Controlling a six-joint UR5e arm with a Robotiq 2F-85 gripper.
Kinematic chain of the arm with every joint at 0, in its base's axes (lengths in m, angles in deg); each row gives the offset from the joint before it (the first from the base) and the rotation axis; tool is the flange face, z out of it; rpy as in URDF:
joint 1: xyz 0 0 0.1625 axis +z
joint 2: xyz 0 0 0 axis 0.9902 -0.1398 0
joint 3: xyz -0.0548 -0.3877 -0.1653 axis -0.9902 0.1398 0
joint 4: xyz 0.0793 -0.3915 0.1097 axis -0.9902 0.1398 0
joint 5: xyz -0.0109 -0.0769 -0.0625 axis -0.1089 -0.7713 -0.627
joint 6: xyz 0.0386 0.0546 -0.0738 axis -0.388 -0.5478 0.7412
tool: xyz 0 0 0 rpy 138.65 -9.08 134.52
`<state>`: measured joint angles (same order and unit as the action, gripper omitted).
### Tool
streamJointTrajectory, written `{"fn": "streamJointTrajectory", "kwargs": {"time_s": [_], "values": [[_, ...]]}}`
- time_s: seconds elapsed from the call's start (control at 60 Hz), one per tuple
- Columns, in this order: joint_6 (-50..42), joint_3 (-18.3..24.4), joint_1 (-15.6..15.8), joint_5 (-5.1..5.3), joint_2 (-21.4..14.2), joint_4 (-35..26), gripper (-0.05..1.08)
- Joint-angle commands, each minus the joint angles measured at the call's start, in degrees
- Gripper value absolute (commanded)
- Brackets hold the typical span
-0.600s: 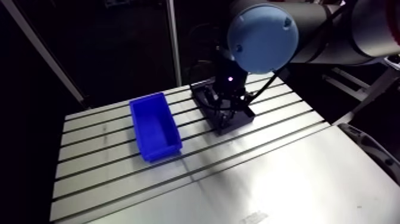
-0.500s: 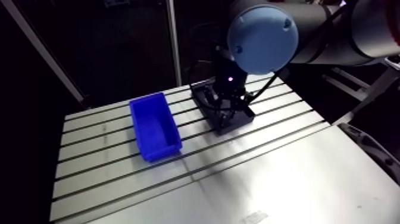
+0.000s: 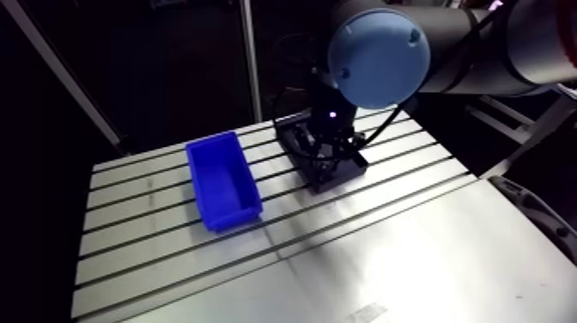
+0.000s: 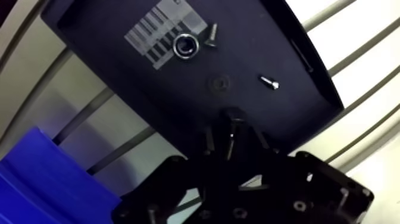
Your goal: Pick up the M10 bolt from the tray and put it into the blue bin.
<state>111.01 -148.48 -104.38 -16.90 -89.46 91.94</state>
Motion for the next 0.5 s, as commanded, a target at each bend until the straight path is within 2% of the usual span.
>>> {"fn": "streamJointTrajectory", "kwargs": {"time_s": [0.017, 0.5], "values": [[0.00, -0.02, 0.00, 0.00, 0.10, 0.00, 0.58], [0.09, -0.02, 0.00, 0.00, 0.54, 0.00, 0.61]]}}
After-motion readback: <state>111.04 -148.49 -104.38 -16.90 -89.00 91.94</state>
